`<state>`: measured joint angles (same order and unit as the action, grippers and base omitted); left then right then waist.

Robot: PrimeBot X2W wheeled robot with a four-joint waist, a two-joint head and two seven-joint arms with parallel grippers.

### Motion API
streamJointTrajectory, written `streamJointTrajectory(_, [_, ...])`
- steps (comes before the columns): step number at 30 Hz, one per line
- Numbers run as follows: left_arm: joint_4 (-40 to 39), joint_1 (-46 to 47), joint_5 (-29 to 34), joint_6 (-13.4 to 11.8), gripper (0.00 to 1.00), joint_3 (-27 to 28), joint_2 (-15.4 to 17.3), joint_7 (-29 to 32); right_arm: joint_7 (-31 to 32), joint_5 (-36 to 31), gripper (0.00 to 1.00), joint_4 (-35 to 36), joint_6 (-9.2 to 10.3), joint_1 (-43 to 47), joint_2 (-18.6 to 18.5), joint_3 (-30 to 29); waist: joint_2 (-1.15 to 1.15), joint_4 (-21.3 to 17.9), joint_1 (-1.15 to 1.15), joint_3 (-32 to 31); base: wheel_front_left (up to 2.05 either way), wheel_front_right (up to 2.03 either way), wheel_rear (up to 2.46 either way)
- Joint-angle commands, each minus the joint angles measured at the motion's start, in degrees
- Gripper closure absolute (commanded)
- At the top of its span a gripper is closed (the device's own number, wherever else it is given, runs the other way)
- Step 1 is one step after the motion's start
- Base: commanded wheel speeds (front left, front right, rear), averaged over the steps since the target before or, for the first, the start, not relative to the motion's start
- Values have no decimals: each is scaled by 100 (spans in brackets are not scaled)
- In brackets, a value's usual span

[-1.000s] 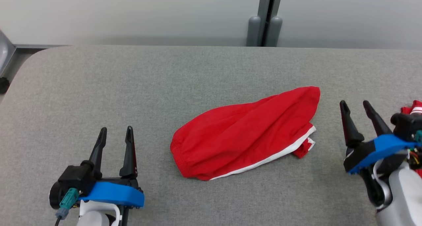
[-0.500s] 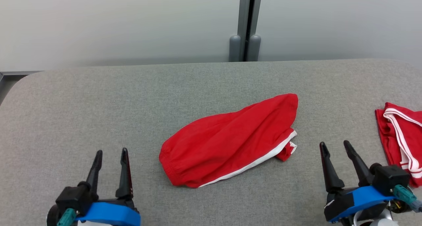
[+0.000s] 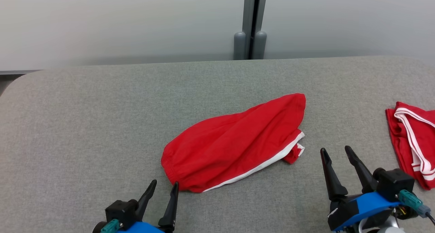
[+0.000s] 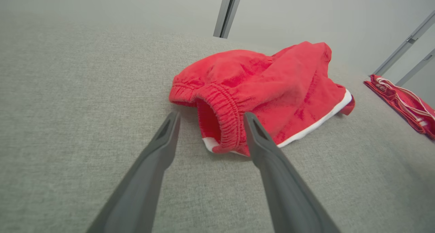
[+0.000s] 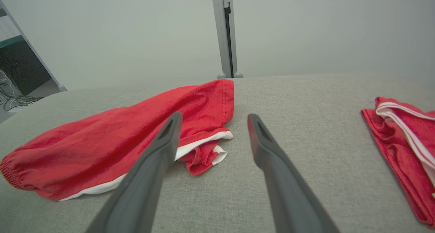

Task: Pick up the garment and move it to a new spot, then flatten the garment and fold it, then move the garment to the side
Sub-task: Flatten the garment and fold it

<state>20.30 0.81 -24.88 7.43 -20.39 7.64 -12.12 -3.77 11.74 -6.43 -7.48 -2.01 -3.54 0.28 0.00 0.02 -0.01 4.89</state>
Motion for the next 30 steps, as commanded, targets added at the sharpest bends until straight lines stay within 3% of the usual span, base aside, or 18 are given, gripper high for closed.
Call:
streamJointTrajectory(1, [182,190,-59,4,0,14,31,93,12,45,0,-4,-3,-6,26,80,0,-64,1,27,0,0,0])
streamJointTrajectory(12, [414,570,-439,4,0,-258,70,233,25,122,0,-26,-3,-82,42,144,0,-263,1,89,0,0,0])
streamJointTrajectory(13, [395,582,-513,4,12,-288,78,219,21,131,0,-31,-3,-72,44,141,0,-272,1,92,0,0,0])
streamJointTrajectory(14, [391,591,-560,4,65,-328,112,212,16,136,0,-32,-3,-62,46,142,0,-281,1,96,0,0,0])
streamJointTrajectory(15, [381,613,-618,4,100,-363,144,202,16,144,0,-32,-3,-53,48,143,0,-291,1,100,0,0,0])
streamJointTrajectory(22, [584,1013,-1026,-16,100,-63,205,-39,23,158,0,-6,-3,-124,55,221,0,-387,1,225,0,0,0])
streamJointTrajectory(30, [1509,1920,-1090,-245,100,257,318,-10,-34,216,0,-27,-3,-364,59,387,0,-651,1,610,0,0,0])
